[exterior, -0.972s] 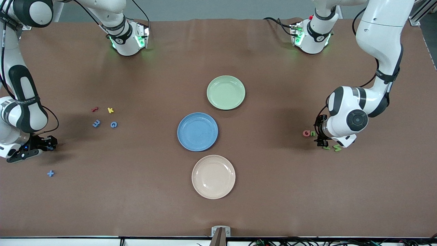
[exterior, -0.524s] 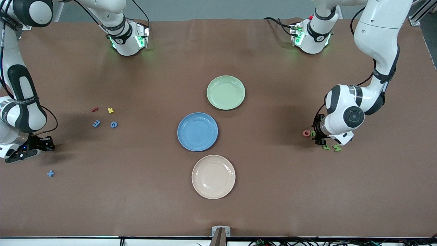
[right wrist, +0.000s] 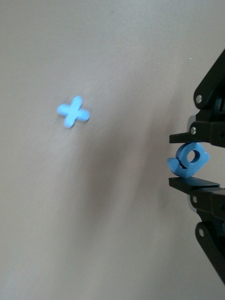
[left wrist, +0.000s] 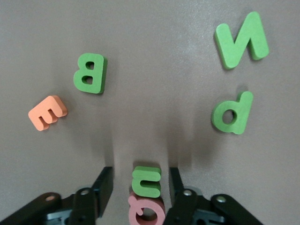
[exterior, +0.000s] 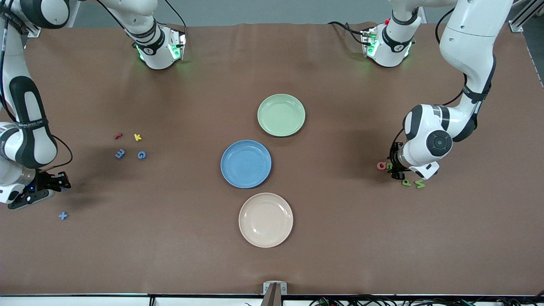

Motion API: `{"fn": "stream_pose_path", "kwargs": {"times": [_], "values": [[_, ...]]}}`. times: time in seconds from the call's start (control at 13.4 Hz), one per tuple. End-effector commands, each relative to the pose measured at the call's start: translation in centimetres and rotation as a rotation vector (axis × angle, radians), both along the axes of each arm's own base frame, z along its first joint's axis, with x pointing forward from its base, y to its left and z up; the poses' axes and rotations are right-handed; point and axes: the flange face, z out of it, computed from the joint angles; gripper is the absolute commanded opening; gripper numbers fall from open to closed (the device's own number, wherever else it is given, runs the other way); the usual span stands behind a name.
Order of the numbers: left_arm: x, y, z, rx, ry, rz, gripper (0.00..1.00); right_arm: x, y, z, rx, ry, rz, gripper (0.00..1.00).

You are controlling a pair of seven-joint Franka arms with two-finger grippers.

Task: Sort letters by color into matching plates
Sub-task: 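Grasp the blue 6 with the right gripper while the left grasps a green letter, then carry the blue 6 to the blue plate while the left carries to the green plate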

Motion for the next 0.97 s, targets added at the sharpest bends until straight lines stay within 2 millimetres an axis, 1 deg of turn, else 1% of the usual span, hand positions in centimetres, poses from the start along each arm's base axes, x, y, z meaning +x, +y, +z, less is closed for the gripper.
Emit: {"fn": "stream_pose_path", "kwargs": {"times": [0.0, 0.07, 0.15, 0.22, 0.3, 0.37, 0.45, 0.52, 0.6, 0.75, 0.82, 0.9], "values": [[-0.7, 0.1, 0.1, 0.0, -0.005, -0.007, 0.27, 0.3, 3.6, 4.9, 0.005, 0.022, 0.027, 0.13], [-0.6, 0.1, 0.1, 0.0, -0.006, -0.007, 0.18, 0.6, 5.3, 5.9, 0.007, 0.033, 0.014, 0.13], [-0.5, 0.2, 0.2, 0.0, -0.008, -0.005, 0.15, 0.9, 7.3, 6.9, 0.007, 0.044, -0.002, 0.13], [-0.4, 0.1, 0.3, -0.001, -0.011, -0.006, 0.05, 1.2, 9.7, 7.4, 0.008, 0.064, -0.015, 0.13], [-0.3, 0.2, 0.5, -0.002, -0.015, -0.006, 0.0, 1.3, 11.8, 8.0, 0.007, 0.083, -0.041, 0.13], [-0.2, 0.2, 1.0, -0.002, -0.02, -0.008, 0.0, 1.5, 14.3, 8.5, 0.004, 0.1, -0.059, 0.13], [0.0, 0.1, 2.1, -0.002, -0.032, -0.01, 0.0, 1.6, 16.9, 9.1, -0.002, 0.111, -0.079, 0.13], [0.2, 0.0, 3.6, -0.003, -0.052, -0.011, 0.0, 1.7, 19.4, 9.3, -0.01, 0.122, -0.105, 0.13], [0.1, -0.2, 5.2, -0.001, -0.046, -0.014, 0.0, 1.8, 22.3, 9.5, -0.019, 0.133, -0.133, 0.13], [-0.3, -1.9, 8.5, -0.004, -0.028, -0.048, 0.0, 1.7, 27.6, 9.2, -0.037, 0.142, -0.181, 0.13], [-0.4, -2.7, 10.2, -0.003, -0.022, -0.055, 0.0, 1.5, 29.8, 9.1, -0.023, 0.147, -0.215, 0.13], [-1.0, -5.0, 11.4, -0.01, -0.013, -0.079, 0.0, 1.1, 32.4, 8.7, 0.001, 0.16, -0.245, 0.13]]}}
